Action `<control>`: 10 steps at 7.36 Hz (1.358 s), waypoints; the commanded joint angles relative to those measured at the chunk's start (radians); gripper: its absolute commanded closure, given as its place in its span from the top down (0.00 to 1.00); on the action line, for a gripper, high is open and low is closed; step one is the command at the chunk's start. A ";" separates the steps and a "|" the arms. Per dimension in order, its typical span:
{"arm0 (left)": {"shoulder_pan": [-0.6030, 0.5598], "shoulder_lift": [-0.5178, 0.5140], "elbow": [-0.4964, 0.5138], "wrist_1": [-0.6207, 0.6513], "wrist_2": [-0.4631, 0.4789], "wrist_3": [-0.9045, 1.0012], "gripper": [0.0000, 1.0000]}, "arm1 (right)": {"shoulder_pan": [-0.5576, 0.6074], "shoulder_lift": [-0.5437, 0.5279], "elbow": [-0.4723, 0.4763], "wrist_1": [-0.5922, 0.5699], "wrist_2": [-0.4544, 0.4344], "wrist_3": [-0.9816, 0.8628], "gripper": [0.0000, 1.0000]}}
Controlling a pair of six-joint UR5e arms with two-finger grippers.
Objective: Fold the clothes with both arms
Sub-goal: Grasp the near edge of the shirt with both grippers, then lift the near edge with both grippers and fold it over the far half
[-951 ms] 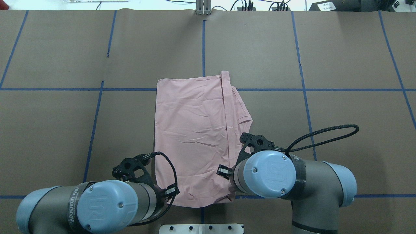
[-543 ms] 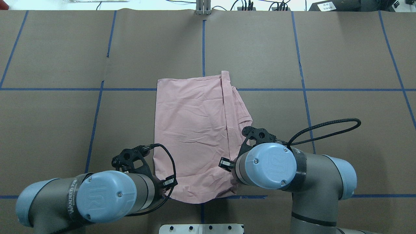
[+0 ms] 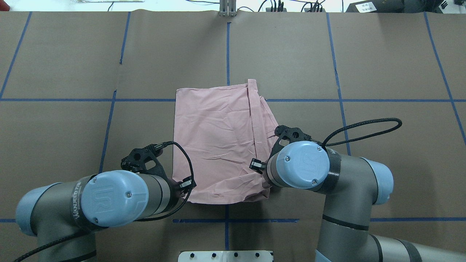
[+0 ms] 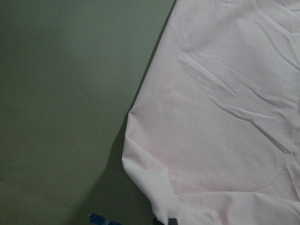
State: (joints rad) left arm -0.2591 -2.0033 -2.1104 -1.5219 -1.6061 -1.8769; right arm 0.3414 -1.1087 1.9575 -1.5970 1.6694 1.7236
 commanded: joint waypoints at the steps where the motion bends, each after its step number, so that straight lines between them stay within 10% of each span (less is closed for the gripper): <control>1: -0.037 -0.002 0.061 -0.038 0.002 -0.052 0.00 | 0.045 0.009 -0.012 0.019 0.003 -0.009 0.00; 7: -0.121 -0.037 0.176 -0.171 0.017 -0.094 0.00 | 0.122 0.053 -0.169 0.157 -0.007 -0.074 0.00; 10: -0.280 -0.112 0.381 -0.291 0.015 -0.082 0.00 | 0.267 0.301 -0.470 0.176 0.004 -0.122 0.00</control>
State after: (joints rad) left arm -0.4642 -2.0828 -1.8359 -1.7416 -1.5895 -1.9637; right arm 0.5507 -0.9221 1.6364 -1.4375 1.6671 1.6134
